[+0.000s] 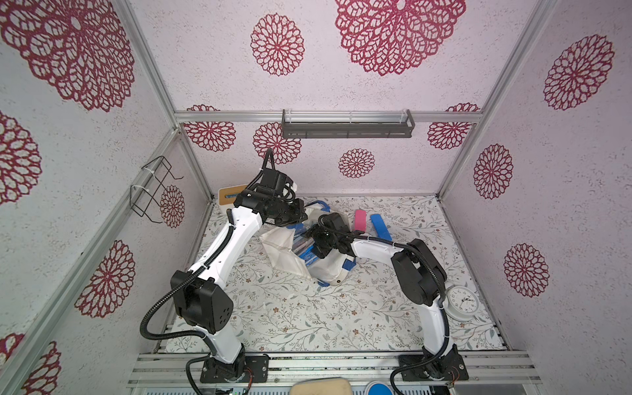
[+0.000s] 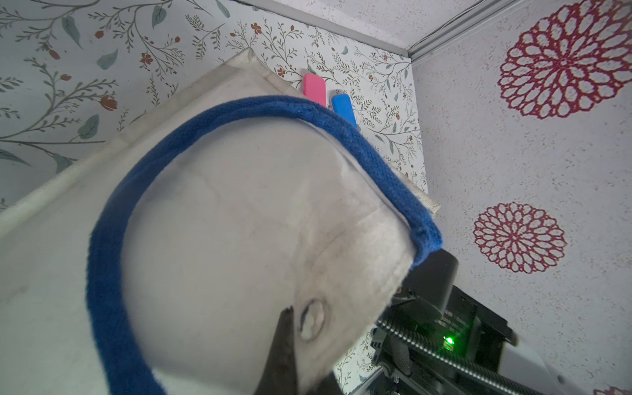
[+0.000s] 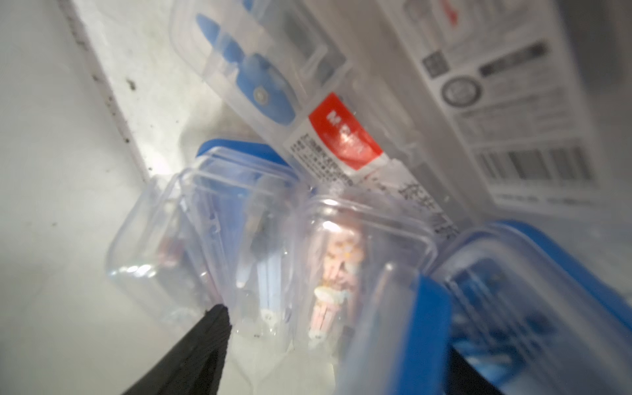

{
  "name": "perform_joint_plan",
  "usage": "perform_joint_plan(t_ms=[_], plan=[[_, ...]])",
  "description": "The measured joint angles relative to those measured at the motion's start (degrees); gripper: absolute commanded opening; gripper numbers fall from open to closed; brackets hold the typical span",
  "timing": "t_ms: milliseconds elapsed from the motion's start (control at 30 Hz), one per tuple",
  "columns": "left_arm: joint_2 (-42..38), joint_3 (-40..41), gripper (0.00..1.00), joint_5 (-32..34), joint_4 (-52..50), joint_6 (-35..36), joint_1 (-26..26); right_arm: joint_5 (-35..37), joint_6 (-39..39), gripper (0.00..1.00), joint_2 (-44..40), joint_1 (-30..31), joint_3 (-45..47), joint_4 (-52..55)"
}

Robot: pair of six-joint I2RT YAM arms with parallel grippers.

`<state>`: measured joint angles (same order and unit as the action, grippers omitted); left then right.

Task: Take out the compass set from the canvas bag
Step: Pick up the compass set from the canvas bag.

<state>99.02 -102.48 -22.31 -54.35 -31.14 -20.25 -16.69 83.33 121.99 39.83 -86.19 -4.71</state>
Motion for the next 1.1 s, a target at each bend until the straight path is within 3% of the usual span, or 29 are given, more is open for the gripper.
perform_joint_plan(t_ms=[233, 400, 500, 767, 967, 1100], plan=[[0.0, 0.0, 0.00, -0.5, -0.3, 0.0, 0.4, -0.2, 0.9, 0.61, 2.4, -0.3, -0.5, -3.2], [0.0, 0.0, 0.00, -0.9, -0.3, -0.1, 1.3, -0.3, 0.9, 0.71, 2.3, -0.3, -0.1, -3.8], [0.0, -0.3, 0.00, -1.2, -0.4, -0.4, 1.5, -0.5, 0.7, 0.72, 0.8, -0.3, 1.7, -4.5], [1.5, -1.7, 0.00, -1.7, -0.6, -1.1, 1.8, -1.2, 0.5, 0.41, -4.4, -0.3, 8.7, -4.3], [1.9, -1.8, 0.00, -1.5, -0.6, -1.8, 2.1, -1.5, 0.5, 0.26, -4.4, -0.3, 8.7, -3.9], [2.0, -2.3, 0.00, -0.9, -0.7, -2.2, 2.3, -1.6, 0.3, 0.22, -4.4, -0.3, 8.1, -2.8]])
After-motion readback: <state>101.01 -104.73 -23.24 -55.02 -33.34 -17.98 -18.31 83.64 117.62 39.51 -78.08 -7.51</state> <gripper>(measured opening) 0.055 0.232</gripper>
